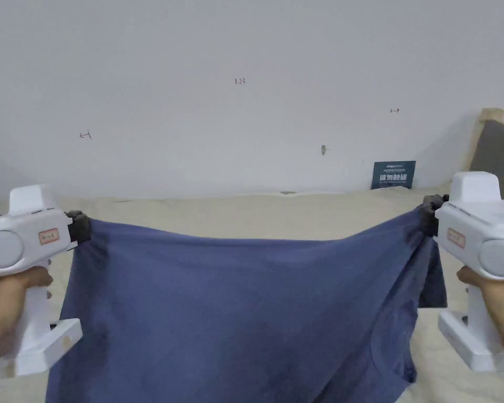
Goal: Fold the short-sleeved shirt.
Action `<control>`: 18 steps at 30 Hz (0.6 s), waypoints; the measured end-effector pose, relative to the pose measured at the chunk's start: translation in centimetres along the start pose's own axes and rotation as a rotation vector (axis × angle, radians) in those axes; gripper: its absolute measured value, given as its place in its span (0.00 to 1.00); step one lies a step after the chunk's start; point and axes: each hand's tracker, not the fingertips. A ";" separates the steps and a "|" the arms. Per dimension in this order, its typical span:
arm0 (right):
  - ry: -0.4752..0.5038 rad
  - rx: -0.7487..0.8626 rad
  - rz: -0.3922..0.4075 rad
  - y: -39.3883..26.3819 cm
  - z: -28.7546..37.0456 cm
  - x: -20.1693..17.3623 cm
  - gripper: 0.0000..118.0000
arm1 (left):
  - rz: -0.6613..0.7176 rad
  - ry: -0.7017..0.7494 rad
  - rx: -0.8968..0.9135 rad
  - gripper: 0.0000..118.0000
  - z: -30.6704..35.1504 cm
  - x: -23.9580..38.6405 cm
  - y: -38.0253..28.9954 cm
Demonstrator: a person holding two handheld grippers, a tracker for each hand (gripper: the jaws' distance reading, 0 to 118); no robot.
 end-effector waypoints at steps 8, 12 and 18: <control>0.013 0.163 0.019 9.4 -2.5 -1.5 0.03 | -0.016 0.081 0.180 0.02 1.5 -0.5 8.3; 0.021 0.218 0.016 13.0 -4.4 -1.6 0.03 | -0.012 0.103 0.226 0.02 0.7 -0.5 11.3; 0.052 0.255 -0.039 15.7 -7.6 -1.3 0.03 | -0.038 0.130 0.276 0.02 -2.4 -0.1 13.3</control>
